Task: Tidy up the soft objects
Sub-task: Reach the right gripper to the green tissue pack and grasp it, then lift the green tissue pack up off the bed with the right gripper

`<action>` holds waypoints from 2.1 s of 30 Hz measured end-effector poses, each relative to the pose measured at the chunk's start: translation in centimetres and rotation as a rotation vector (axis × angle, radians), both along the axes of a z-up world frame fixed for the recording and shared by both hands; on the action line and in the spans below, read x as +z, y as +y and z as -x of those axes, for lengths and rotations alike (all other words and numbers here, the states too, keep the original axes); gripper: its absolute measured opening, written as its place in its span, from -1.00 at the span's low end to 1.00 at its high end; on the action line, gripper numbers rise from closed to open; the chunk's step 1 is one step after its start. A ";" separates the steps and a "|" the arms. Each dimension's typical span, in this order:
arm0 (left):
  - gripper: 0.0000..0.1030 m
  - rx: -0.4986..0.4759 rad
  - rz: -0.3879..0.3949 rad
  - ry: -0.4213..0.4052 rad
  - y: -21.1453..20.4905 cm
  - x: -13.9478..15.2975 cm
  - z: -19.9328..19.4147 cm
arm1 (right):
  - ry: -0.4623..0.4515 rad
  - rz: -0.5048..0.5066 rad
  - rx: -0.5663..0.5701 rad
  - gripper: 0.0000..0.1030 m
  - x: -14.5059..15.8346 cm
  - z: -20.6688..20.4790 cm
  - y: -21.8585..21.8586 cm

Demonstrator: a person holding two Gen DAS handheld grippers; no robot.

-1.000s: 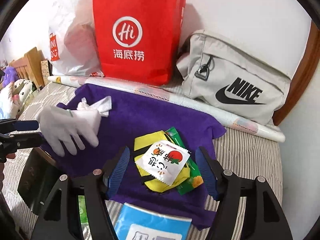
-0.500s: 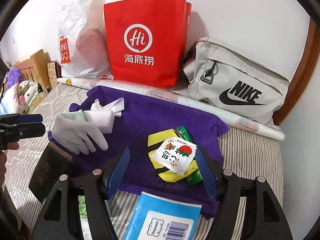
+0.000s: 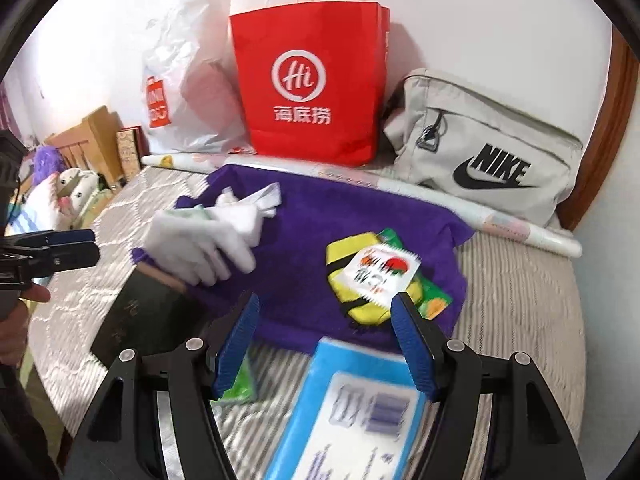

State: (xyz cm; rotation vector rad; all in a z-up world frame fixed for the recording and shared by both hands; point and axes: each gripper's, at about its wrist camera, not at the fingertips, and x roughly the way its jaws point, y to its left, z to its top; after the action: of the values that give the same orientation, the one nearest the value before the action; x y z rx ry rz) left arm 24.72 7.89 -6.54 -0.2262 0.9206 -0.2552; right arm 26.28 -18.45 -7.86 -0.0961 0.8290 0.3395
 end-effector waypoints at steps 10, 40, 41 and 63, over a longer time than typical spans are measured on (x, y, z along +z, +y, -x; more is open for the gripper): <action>0.54 0.006 0.008 -0.013 1.1 -1.1 4.0 | 0.036 -0.011 0.090 0.32 -2.1 4.2 3.2; 0.54 -0.099 0.040 -0.015 3.2 -4.2 4.7 | 0.152 0.155 0.139 0.53 -9.8 2.7 9.8; 0.54 -0.098 0.039 -0.017 3.1 -4.2 4.8 | 0.154 0.160 0.141 0.54 -9.9 2.6 9.9; 0.54 -0.063 -0.011 0.002 2.3 -3.7 8.1 | 0.081 0.056 0.094 0.12 -6.2 5.6 7.2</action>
State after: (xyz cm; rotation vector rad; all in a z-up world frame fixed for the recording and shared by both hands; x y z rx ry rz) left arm 16.62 10.16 -10.28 -0.1873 0.9314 -0.3076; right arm 20.64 -11.29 -14.05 -0.1750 0.9158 0.4109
